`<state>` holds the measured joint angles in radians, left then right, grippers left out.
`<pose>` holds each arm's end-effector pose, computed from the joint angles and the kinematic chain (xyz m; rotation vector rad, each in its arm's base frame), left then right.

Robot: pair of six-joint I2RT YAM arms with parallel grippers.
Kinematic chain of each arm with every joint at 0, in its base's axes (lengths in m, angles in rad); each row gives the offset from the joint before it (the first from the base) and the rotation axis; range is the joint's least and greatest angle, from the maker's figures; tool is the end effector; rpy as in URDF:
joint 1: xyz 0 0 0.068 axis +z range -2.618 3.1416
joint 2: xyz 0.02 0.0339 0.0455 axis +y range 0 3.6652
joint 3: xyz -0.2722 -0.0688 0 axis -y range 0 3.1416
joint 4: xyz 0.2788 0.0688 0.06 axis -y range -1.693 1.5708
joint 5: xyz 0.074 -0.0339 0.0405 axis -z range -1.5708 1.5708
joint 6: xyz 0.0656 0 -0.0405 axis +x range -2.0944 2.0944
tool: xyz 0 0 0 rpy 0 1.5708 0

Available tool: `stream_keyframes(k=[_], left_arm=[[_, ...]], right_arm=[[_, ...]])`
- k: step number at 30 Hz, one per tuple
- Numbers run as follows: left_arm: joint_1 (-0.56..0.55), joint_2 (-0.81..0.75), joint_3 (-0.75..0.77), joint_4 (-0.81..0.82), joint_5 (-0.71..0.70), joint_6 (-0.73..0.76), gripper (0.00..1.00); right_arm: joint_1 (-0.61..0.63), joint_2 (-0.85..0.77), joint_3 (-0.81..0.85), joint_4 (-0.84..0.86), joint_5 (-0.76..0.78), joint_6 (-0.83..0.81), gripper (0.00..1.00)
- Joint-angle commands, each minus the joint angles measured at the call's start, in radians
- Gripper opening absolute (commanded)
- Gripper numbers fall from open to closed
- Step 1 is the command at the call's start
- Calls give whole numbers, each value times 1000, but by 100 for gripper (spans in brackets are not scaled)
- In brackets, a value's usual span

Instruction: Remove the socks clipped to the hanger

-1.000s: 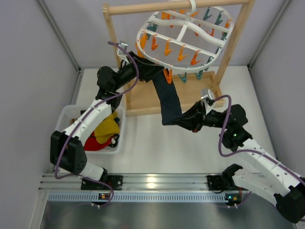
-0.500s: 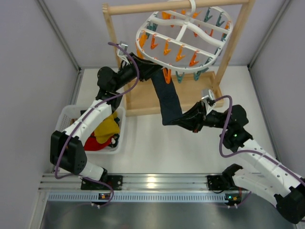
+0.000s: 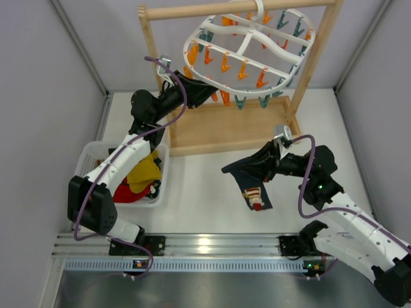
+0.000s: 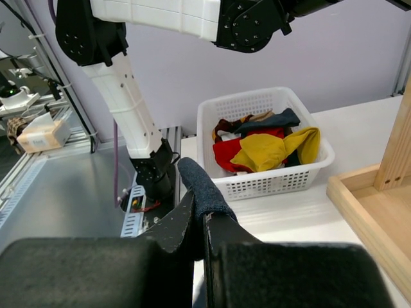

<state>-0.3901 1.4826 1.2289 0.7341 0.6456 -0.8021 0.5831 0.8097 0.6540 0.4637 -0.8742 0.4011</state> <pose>0.3485 -0.1860 0.4312 0.3857 1.2557 -1.3831 0.1623 0.1673 0.3618 -0.9298 1.1991 1.3526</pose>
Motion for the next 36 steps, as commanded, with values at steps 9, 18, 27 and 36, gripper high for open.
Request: stream_keyframes(k=[9,18,27,36], left_arm=[[5,-111,-173,65,-76,76,78],[28,-310,-315,-361,-280,224,99],[27,-553,-309,-1169,-824,247,99],[27,-797,45,-1641,-1301,415,99]], right_arm=[[-12,-75,-89,-34,56,-48,0],[-16,-103,-103,-180,242,-82,0],[12,144,-6,-13,273,28,0],[313,599,396,36,371,-61,0]])
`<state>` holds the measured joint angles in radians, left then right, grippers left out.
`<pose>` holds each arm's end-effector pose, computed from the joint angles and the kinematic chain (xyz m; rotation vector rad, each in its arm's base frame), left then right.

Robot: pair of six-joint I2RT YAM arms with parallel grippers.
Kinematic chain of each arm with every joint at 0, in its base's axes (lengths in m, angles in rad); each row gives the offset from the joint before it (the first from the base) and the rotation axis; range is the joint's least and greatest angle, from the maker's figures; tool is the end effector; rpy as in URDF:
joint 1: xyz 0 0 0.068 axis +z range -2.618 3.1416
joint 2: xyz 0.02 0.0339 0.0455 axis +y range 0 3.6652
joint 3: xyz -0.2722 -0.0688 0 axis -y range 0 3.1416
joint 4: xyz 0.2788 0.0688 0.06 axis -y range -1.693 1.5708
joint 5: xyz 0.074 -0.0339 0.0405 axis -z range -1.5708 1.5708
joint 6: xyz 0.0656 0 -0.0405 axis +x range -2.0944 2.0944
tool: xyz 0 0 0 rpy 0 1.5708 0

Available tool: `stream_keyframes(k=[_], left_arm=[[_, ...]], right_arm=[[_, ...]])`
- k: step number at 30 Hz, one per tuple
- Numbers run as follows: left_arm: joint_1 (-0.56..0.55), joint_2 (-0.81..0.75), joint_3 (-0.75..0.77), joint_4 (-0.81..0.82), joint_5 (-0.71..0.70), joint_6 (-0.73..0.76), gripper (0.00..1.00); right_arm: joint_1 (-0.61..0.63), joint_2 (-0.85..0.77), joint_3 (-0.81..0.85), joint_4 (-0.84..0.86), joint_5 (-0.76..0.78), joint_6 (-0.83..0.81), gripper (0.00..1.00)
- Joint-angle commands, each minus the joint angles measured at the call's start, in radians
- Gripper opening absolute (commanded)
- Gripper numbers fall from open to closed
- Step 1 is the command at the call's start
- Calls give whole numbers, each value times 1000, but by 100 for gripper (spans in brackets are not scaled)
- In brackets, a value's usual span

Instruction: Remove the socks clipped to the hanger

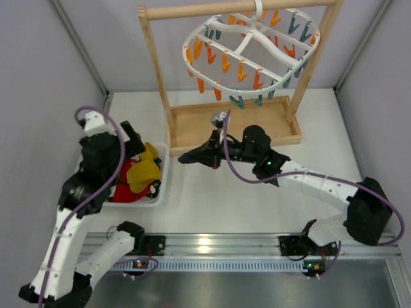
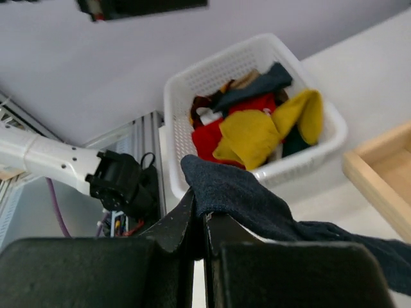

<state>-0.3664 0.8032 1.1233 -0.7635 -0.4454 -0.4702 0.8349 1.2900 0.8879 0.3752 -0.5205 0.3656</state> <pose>0.1941 -0.0442 0.3969 -0.3799 1.9326 -0.0972 0.2144 0.2854 0.3176 -0.8289 1.5605 1.3164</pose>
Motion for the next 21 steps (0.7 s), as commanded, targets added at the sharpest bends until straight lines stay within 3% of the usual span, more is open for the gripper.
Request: stream_keyframes(k=[1,5,7,8,10,12,13,17,18,19,21], left_arm=[[4,-131,218,-154,-234,94,99],[4,-199,345,-183,-318,146,99],[4,-225,383,-180,-354,166,99],[4,-231,388,-181,-372,186,99],[0,-242,382,-181,-377,197,99],[-6,-255,348,-180,-346,189,99],[-8,-256,337,-181,-336,191,99],[-8,-269,297,-180,-309,185,99],[-9,-271,294,-180,-300,183,99],[-9,-274,293,-180,-299,183,99],[-11,-271,293,-178,-294,183,99]], right_arm=[[93,164,211,134,11,-24,0],[165,465,538,204,-125,1,0],[190,589,661,252,-185,99,0],[196,718,798,260,-223,125,0],[226,845,964,153,-243,107,0],[257,1004,1210,-90,-192,9,0],[263,1044,1259,-119,-168,13,10],[254,1160,1310,-90,-127,75,15],[253,1169,1318,-100,-131,75,23],[254,1174,1316,-113,-139,75,59],[260,1146,1275,-119,-142,56,99]])
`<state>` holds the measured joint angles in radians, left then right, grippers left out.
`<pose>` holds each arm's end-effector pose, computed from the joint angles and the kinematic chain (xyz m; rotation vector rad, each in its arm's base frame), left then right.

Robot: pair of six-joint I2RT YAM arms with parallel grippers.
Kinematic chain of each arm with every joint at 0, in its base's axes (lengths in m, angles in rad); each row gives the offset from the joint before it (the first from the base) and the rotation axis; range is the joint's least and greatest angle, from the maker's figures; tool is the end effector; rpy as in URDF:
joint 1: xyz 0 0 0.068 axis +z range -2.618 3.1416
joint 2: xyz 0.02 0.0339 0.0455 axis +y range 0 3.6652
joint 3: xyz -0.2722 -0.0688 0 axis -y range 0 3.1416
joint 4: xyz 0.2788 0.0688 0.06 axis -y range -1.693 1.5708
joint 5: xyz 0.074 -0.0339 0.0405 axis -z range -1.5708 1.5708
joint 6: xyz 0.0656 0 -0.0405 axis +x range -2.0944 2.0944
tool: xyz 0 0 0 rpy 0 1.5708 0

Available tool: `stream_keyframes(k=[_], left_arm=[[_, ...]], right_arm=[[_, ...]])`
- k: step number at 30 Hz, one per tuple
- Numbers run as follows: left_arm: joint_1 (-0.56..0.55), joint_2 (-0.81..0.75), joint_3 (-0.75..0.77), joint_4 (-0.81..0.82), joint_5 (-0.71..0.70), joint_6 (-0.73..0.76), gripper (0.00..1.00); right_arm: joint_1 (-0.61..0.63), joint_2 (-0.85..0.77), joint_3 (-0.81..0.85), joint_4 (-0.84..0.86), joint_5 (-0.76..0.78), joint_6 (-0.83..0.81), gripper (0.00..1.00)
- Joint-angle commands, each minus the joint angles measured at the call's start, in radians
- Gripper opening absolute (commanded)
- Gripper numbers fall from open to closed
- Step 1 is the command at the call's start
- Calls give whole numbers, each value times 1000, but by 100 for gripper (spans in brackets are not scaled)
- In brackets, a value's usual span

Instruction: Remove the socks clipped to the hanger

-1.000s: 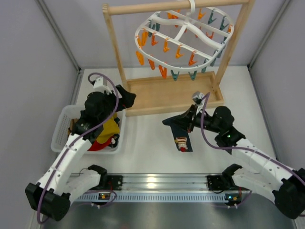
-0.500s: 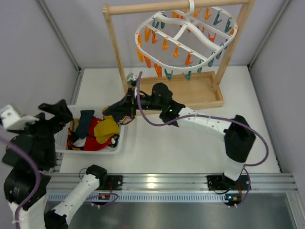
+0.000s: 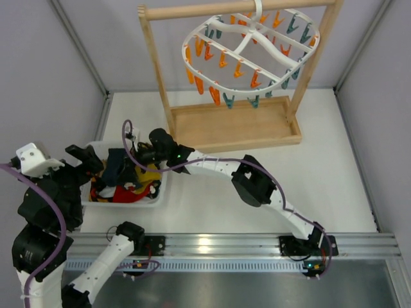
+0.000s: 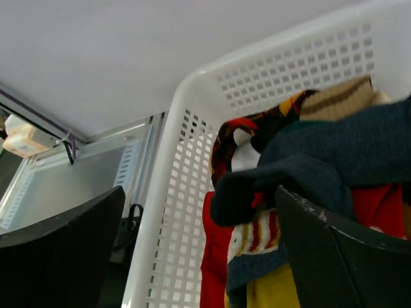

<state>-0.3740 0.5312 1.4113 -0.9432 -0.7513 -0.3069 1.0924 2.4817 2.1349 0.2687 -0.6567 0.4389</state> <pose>0.0521 0.0277 0.4968 -0.5105 1.5350 0.0884 0.2606 0.5894 0.2322 -1.1430 1.5612 1.6360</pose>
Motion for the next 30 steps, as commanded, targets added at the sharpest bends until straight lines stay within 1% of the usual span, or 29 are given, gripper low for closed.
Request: stream_keyframes(k=[1,2,4,5,6,7,8,10,11,13,14,15,16,17,19,20,21,22,23,24,25,26,27,28,29,30], left_arm=[[-3,0,3,1,20,20,99],[-5,3,2,4,29,19,99],[-5,9,-6,3,70,19,99],[-8,12,-12,4,91,19,99],[-6,13,-27,6,125,19,99],[-8,12,-35,6,189,9,99],[-8,12,-44,7,225,6,99],[-6,7,-72,11,285,0,99],[-6,4,-80,12,352,-1,99],[-6,-5,-107,12,406,-8,99],[-6,-10,-120,18,458,-5,99],[-8,-22,-156,24,490,2,99],[-8,-30,-179,38,516,18,99],[-6,-37,-202,46,564,29,99],[-6,-45,-283,85,584,43,99],[-8,-56,-310,108,589,40,99],[-8,-63,-358,133,593,38,99],[-8,-74,-383,192,595,31,99],[-9,-92,-434,226,593,28,99],[-8,-100,-464,259,584,19,99],[-8,-103,-494,292,555,-12,99],[-8,-103,-520,344,546,-27,99],[-8,-99,-575,377,544,-40,99],[-6,-90,-590,395,579,-22,99],[4,-53,-574,393,587,-8,99],[10,-42,-571,392,575,2,99]], right_arm=[[4,-72,1,-8,-1,-29,99],[6,-134,-71,-2,17,-41,100],[6,-208,-148,10,46,-74,99],[4,-284,-214,9,78,-92,99],[0,-325,-249,9,95,-117,99],[-3,-363,-283,10,109,-126,99],[-8,-441,-352,15,117,-134,99],[-23,-532,-446,26,141,-150,100],[-28,-632,-561,36,181,-158,99],[-45,-739,-688,55,238,-173,100],[-51,-848,-811,50,334,-180,99],[-61,-904,-875,28,397,-190,100],[-66,-962,-1000,12,545,-193,99],[-71,-1078,-1062,-3,624,-189,99],[-86,-1197,-1177,-60,762,-177,99],[-89,-1313,-1273,-90,869,-178,99],[-97,-1367,-1311,-123,923,-184,99],[-103,-1418,-1339,-213,975,-192,99],[-114,-1505,-1380,-258,1071,-187,99],[-161,-1547,-1395,-310,1098,-177,99],[-199,-1588,-1408,-359,1094,-172,99],[-250,-1675,-1432,-423,1073,-170,99],[-343,-1720,-1438,-463,1078,-166,99],[-379,-1803,-1437,-502,1095,-164,99],[-412,-1842,-1429,-587,1114,-172,100],[-446,-1880,-1422,-626,1141,-181,100]])
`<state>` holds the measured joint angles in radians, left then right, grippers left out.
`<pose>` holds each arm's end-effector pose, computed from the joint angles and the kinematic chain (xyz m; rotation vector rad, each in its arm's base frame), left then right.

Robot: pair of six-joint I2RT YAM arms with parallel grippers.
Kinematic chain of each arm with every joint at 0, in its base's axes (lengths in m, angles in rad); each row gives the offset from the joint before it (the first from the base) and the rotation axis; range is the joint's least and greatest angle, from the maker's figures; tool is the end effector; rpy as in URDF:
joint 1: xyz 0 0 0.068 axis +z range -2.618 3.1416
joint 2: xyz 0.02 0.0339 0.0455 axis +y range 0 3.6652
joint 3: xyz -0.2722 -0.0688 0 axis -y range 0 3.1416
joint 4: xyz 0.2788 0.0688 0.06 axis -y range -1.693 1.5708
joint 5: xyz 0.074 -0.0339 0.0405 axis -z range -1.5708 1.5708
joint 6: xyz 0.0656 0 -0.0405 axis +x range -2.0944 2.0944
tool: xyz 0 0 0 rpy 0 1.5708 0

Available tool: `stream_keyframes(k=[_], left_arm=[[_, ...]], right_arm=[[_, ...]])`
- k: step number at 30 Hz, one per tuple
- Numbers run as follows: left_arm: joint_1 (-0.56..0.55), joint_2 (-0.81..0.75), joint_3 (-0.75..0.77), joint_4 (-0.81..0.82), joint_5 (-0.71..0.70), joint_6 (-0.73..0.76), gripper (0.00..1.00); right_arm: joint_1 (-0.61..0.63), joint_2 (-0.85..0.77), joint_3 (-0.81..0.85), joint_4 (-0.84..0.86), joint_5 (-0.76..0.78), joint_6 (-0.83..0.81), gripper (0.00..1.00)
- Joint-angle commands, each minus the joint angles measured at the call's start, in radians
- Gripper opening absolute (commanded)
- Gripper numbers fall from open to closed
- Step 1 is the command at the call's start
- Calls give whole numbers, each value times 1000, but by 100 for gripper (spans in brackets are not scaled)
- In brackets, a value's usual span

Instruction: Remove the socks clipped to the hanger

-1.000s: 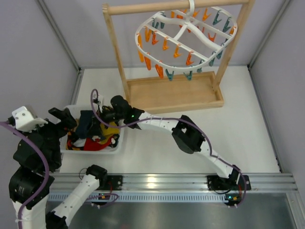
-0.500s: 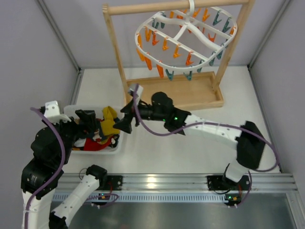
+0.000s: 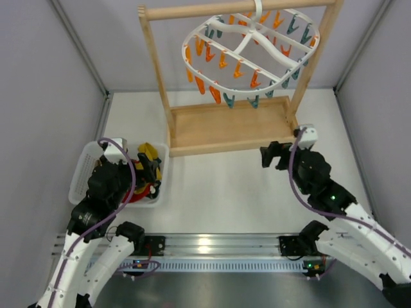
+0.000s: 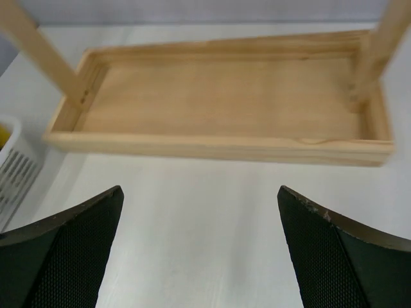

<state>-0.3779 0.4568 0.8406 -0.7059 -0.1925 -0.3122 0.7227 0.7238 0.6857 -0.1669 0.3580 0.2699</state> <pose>0.1376 -0.0411 0.3498 -0.0694 1.8958 -0.2893 0.1874 0.1346 0.3155 -0.1427 1.7743 0.4020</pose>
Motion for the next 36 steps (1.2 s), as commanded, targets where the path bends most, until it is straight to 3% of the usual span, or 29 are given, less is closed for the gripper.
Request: stream_keyframes(k=[1,5,12,36], left_arm=[[20,36,-3,155,-34,12,99],[20,13,-46,155,-137,36,99],[20,-17,-61,155,-99,48,99],[20,-138,-86,155,-42,30,99]], right_arm=[[-80,-185,44,-224,184,-21,99],[-80,-288,100,-411,283,-44,100],[-80,-373,135,-505,274,-89,100],[-80,-566,31,-490,248,-126,100]])
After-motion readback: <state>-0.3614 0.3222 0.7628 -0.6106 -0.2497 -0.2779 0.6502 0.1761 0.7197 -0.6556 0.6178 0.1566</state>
